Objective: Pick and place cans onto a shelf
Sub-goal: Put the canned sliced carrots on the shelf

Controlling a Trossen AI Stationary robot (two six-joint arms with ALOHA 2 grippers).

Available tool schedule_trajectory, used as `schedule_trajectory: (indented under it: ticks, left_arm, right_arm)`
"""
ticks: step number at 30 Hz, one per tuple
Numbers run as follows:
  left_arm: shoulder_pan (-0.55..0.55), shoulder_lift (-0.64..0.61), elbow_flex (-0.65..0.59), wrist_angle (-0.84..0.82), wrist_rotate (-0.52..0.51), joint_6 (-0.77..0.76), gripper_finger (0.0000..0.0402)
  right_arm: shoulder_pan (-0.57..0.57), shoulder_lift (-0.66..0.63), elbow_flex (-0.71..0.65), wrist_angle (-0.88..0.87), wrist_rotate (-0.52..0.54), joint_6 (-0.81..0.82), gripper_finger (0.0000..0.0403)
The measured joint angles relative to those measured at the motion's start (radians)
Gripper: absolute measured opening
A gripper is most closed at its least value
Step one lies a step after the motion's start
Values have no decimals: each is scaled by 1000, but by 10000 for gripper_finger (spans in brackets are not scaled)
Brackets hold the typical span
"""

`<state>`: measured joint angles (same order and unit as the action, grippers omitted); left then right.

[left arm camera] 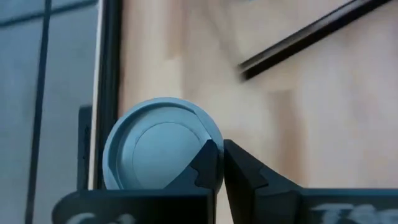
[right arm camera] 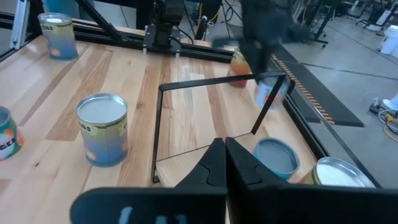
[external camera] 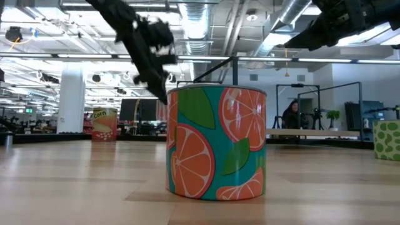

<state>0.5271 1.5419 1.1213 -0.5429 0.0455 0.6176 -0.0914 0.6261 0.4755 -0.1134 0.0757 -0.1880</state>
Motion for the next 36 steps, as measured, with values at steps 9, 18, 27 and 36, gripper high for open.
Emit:
schedule_trajectory:
  ticks: [9,18,27,36]
  left_arm:
    - [-384,-214,0,-78,111,-157,2]
    - [-779,-140,22,225,-21,-340,2]
    - [-877,185,283,300,-150,-396,2]
    - [-884,508,632,190,-240,-528,2]
  right_arm:
    - [0,-88,0,-74,-2,37,4]
    - [0,-89,0,-81,-2,42,5]
    - [0,-89,0,-91,-25,49,5]
    - [0,-89,0,-89,-25,60,6]
